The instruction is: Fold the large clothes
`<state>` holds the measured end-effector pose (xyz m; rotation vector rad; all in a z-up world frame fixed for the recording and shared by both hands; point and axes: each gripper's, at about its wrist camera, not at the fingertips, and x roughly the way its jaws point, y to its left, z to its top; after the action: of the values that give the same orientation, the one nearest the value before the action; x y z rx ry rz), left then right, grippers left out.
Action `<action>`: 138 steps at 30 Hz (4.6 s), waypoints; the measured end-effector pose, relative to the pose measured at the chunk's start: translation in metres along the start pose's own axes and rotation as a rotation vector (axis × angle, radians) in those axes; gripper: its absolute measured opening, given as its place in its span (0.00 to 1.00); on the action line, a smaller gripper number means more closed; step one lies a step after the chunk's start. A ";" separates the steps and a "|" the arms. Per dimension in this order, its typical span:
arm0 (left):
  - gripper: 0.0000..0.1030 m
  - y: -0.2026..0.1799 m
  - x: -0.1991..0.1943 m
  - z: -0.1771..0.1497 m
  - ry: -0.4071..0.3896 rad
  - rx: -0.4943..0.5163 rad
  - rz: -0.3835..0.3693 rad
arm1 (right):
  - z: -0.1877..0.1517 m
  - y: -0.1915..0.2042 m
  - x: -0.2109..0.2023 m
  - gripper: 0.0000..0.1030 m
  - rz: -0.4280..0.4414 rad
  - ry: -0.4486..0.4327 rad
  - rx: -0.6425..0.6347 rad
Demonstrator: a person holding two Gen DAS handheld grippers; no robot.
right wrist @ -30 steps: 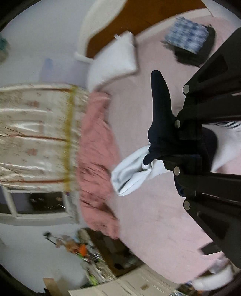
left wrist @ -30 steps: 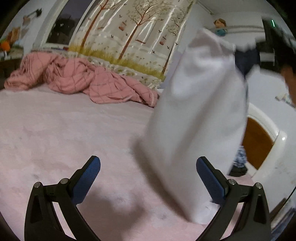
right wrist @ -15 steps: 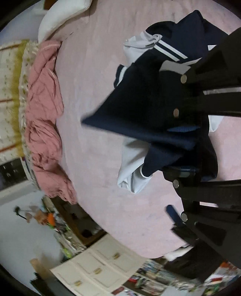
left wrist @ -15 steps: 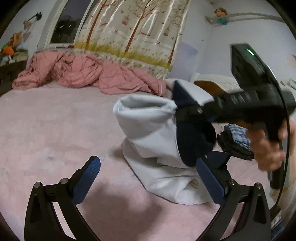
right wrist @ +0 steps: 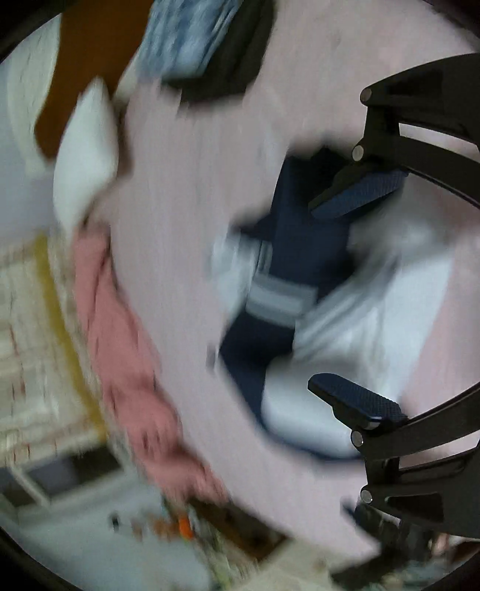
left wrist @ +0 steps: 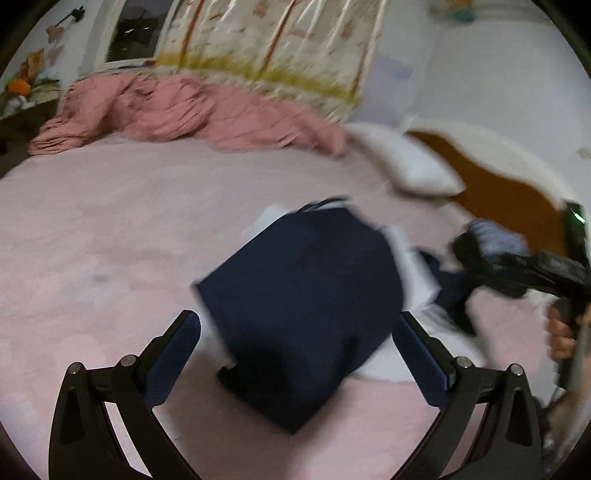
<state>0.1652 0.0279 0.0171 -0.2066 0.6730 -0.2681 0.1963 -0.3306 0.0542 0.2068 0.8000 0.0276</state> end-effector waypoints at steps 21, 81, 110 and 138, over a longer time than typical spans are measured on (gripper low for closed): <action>0.12 0.095 -0.001 0.015 -0.023 -0.147 0.113 | -0.026 -0.090 0.035 0.06 -0.058 0.031 0.083; 0.64 0.092 0.058 -0.039 0.001 -0.463 0.167 | -0.084 -0.013 0.012 0.85 -0.199 0.007 -0.103; 0.80 -0.196 0.041 -0.009 -0.067 0.234 -0.202 | -0.069 -0.117 -0.034 0.86 -0.245 -0.151 0.136; 0.43 -0.103 0.187 0.028 0.344 -0.105 -0.238 | 0.009 -0.106 0.141 0.21 0.316 0.162 0.258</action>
<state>0.3054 -0.1248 -0.0428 -0.3472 1.0064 -0.5044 0.2955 -0.4213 -0.0600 0.5800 0.9252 0.2425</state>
